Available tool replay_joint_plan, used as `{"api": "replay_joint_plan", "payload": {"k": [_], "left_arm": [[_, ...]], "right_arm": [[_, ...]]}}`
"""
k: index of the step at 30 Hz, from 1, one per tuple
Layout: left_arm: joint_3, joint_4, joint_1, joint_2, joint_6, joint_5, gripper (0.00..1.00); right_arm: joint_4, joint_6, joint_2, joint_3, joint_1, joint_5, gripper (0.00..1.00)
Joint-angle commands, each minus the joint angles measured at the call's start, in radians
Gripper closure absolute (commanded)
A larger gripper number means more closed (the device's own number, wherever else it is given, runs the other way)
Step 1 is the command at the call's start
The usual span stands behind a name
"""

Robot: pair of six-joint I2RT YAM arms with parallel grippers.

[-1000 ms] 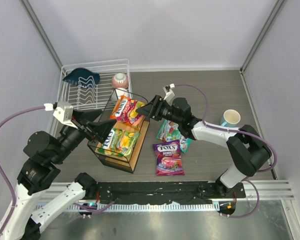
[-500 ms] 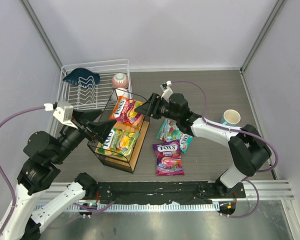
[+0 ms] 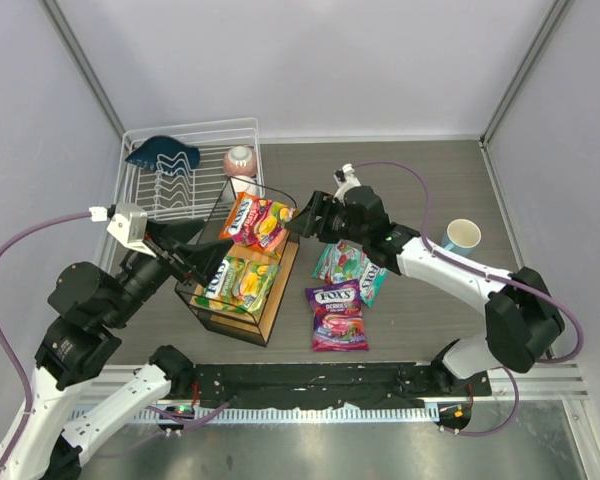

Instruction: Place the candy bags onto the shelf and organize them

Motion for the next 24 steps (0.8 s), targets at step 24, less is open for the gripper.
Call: {"api": "replay_joint_plan", "payload": {"k": [24], "left_arm": [[0.02, -0.047, 0.003, -0.014, 0.002, -0.036, 0.16]], "right_arm": [[0.245, -0.101, -0.06, 0.036, 0.436, 0.162, 0.67]]}}
